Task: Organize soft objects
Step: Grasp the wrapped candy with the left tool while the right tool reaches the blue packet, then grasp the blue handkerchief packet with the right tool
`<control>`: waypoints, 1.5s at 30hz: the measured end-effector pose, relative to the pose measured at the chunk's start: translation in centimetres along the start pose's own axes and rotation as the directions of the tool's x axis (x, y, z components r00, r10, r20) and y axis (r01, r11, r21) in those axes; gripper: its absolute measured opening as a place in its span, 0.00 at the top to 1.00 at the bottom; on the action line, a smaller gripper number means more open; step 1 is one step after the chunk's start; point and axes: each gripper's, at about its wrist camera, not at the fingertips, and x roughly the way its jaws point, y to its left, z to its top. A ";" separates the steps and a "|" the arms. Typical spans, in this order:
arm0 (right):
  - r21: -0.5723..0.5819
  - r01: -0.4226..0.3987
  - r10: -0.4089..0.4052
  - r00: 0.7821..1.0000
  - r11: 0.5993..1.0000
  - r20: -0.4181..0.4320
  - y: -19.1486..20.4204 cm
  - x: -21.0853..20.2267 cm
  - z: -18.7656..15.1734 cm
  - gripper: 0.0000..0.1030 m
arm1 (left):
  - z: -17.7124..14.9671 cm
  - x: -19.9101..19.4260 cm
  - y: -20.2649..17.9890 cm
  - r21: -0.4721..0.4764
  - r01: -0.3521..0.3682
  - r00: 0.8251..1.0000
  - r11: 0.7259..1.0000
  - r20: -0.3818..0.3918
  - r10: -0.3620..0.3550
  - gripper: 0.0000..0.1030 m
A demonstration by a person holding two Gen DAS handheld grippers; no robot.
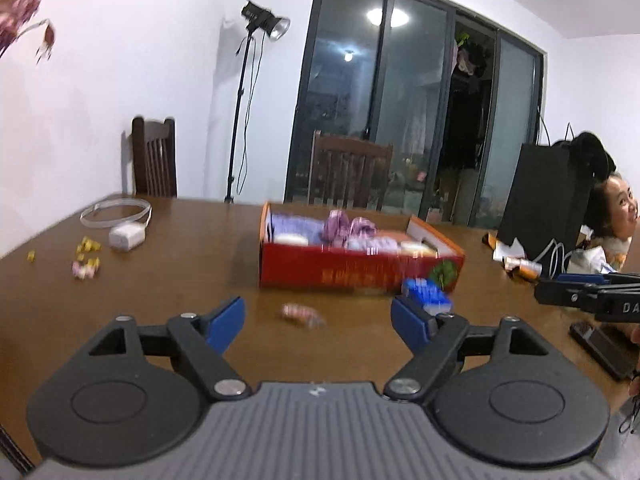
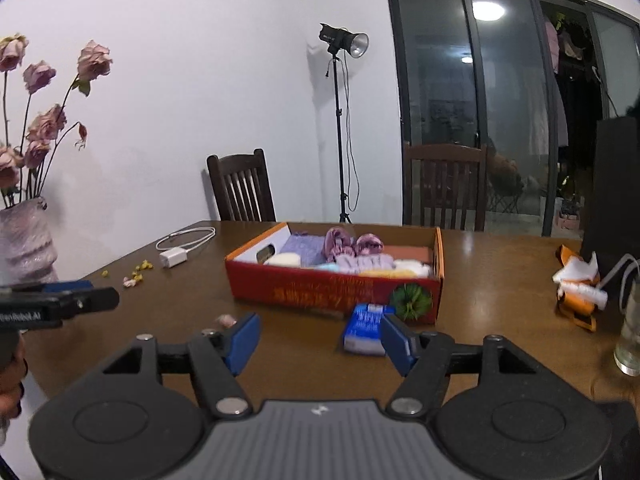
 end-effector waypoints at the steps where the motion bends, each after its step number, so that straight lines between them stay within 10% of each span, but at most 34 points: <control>1: 0.003 0.003 -0.003 1.000 1.000 -0.003 0.2 -0.3 -0.6 0.36 | -0.6 -0.2 0.0 -0.005 -0.002 1.000 1.000 -0.008 0.002 0.20; 15: 0.069 0.024 -0.019 0.998 0.997 -0.064 -0.9 0.5 -4.8 0.35 | -3.0 3.3 -0.2 -0.013 -0.012 0.995 1.000 -0.095 0.011 0.22; 33: 0.076 0.120 -0.101 0.970 0.990 -0.219 -5.4 17.3 -0.2 0.33 | 0.3 20.6 1.2 -0.091 -0.033 0.967 0.995 -0.253 0.009 0.35; 45: 0.070 0.081 -0.059 0.963 0.994 -0.263 -5.9 22.3 -1.3 0.43 | -0.5 21.9 1.0 -0.085 0.044 0.960 0.995 -0.272 -0.066 0.78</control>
